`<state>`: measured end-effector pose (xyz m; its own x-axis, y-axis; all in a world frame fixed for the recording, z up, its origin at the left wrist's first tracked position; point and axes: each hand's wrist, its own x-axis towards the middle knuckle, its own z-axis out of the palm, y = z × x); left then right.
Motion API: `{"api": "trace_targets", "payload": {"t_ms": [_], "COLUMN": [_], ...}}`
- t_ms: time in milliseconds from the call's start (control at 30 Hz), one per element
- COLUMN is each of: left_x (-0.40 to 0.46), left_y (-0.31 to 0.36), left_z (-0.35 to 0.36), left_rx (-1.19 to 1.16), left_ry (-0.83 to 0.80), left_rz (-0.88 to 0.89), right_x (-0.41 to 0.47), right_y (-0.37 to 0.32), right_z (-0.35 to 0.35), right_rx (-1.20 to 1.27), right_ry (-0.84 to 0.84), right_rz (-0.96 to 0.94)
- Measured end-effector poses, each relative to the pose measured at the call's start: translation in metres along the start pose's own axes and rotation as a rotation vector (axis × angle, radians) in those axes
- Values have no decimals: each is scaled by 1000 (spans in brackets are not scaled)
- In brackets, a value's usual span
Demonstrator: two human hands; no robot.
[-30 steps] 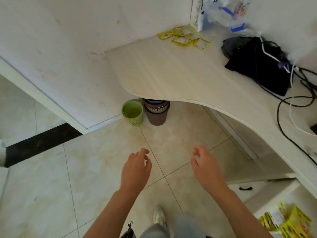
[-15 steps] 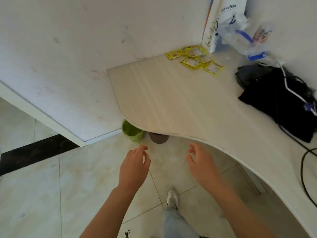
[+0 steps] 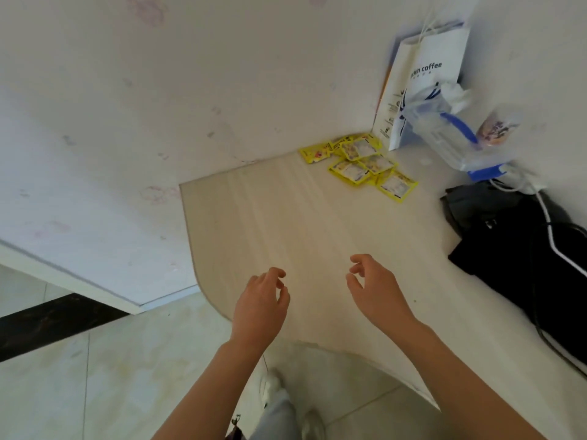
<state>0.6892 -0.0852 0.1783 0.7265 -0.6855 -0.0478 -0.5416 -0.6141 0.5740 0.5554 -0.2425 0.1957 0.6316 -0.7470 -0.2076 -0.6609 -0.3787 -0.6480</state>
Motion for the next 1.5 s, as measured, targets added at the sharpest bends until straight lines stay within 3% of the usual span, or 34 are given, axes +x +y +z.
{"api": "trace_targets", "payload": {"t_ms": [333,633,1233,1500], "left_x": [152,244,389,439], "left_y": [5,11,61,63], "left_z": [-8,-3,51,96], "left_rx": [84,106,323,292], "left_ry": [-90,-162,-329,-304], "left_rz": [128,144,211,201], "right_x": [113,172,340,419], "right_y": [-15,-14,20,46], "right_z": [-17,-28,-88,-80], "right_rx": [-16,-63,-245,-434], "right_ry": [94,58,-50,-112], "right_rz": [78,129,37,-49]}}
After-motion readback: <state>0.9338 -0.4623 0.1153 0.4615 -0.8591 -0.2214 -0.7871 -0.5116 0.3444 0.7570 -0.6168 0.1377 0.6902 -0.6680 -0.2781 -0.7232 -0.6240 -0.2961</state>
